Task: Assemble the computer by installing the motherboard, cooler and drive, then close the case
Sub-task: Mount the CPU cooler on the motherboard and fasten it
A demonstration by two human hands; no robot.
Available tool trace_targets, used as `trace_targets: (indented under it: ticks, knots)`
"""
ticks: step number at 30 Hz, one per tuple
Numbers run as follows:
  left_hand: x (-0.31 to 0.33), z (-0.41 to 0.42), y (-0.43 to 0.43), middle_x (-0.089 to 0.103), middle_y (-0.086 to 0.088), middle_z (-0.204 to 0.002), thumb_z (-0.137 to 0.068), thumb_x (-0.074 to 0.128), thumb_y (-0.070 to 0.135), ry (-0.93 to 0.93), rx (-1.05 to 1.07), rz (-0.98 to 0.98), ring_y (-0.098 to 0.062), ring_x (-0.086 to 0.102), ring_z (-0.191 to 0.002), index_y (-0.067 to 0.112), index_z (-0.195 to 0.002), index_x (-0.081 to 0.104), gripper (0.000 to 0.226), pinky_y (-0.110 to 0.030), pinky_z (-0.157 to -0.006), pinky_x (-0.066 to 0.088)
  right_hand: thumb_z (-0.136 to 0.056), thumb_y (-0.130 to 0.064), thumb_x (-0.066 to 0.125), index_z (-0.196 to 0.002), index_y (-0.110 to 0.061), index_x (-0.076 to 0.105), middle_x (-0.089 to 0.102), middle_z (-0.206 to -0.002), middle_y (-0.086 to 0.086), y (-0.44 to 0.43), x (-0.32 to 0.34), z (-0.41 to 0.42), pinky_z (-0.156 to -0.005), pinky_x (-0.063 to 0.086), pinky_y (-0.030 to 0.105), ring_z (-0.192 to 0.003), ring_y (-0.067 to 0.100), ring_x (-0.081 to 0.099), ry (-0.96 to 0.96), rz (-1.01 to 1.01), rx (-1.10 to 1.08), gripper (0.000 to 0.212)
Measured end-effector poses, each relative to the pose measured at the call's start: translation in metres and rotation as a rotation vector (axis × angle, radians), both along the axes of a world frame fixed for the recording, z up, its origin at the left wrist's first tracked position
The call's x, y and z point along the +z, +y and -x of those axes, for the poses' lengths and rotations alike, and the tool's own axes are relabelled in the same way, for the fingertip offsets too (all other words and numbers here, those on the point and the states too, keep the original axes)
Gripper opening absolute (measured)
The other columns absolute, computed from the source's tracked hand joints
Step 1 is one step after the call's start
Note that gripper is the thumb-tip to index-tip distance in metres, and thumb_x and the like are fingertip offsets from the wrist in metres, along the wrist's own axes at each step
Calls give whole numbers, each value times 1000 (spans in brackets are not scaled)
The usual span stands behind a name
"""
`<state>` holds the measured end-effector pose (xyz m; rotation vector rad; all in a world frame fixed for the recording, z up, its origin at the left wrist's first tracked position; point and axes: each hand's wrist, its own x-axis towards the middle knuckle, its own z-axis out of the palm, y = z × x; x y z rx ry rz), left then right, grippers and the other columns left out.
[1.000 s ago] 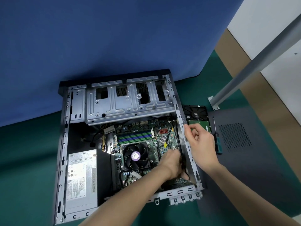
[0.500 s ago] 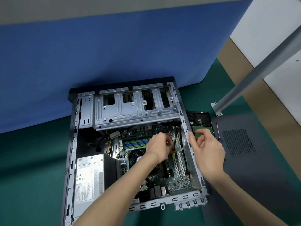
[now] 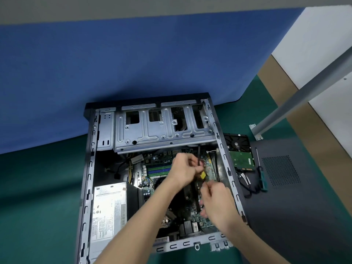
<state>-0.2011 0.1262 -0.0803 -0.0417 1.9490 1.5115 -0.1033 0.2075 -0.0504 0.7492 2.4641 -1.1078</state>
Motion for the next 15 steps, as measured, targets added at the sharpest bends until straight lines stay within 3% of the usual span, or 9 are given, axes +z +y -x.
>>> trace_targets:
  ticks: [3, 6, 8, 11, 13, 15]
  knots:
    - [4, -1, -17, 60, -10, -62, -79, 63, -17, -78, 109, -91, -13, 63, -51, 4, -70, 59, 23, -19, -54, 52, -102, -34, 35, -97, -14, 52, 70, -84, 15, -8, -2, 7, -63, 60, 34, -66, 28, 71, -24, 393, -325, 26]
    - [7, -5, -21, 60, -12, -63, -75, 66, -17, -113, 177, -114, -19, 65, -54, 3, -71, 61, 21, -23, -56, 55, -103, -30, 39, -101, 3, 52, 70, -76, 16, -14, -13, 18, -53, 56, 27, -56, 24, 68, 60, 607, -657, 35]
    - [11, -6, -21, 64, -16, -67, -71, 74, -12, -113, 223, -130, -24, 66, -58, 1, -75, 63, 17, -29, -59, 56, -102, -22, 45, -105, 3, 50, 66, -68, 14, -17, -19, 24, -46, 48, 25, -48, 18, 62, 131, 683, -837, 26]
    - [13, -10, -19, 68, -16, -71, -67, 83, 5, -60, 306, -68, -29, 68, -65, 3, -80, 61, 26, -41, -69, 58, -100, -15, 49, -91, 1, 53, 60, -60, 10, -24, -23, 29, -41, 39, 22, -43, 14, 54, 217, 740, -994, 19]
    - [16, -15, -19, 64, -2, -65, -67, 85, 30, 214, 238, 267, -20, 63, -62, 14, -75, 54, 35, -31, -58, 50, -100, -14, 49, -82, -2, 53, 59, -59, 9, -29, -25, 31, -37, 36, 19, -38, 11, 51, 252, 696, -1017, 22]
    - [16, -23, -23, 58, 4, -64, -69, 81, 37, 759, 47, 658, -18, 55, -60, 17, -74, 51, 36, -27, -51, 38, -100, -13, 48, -75, -5, 52, 58, -55, 6, -32, -27, 32, -35, 35, 18, -37, 8, 49, 286, 606, -1007, 27]
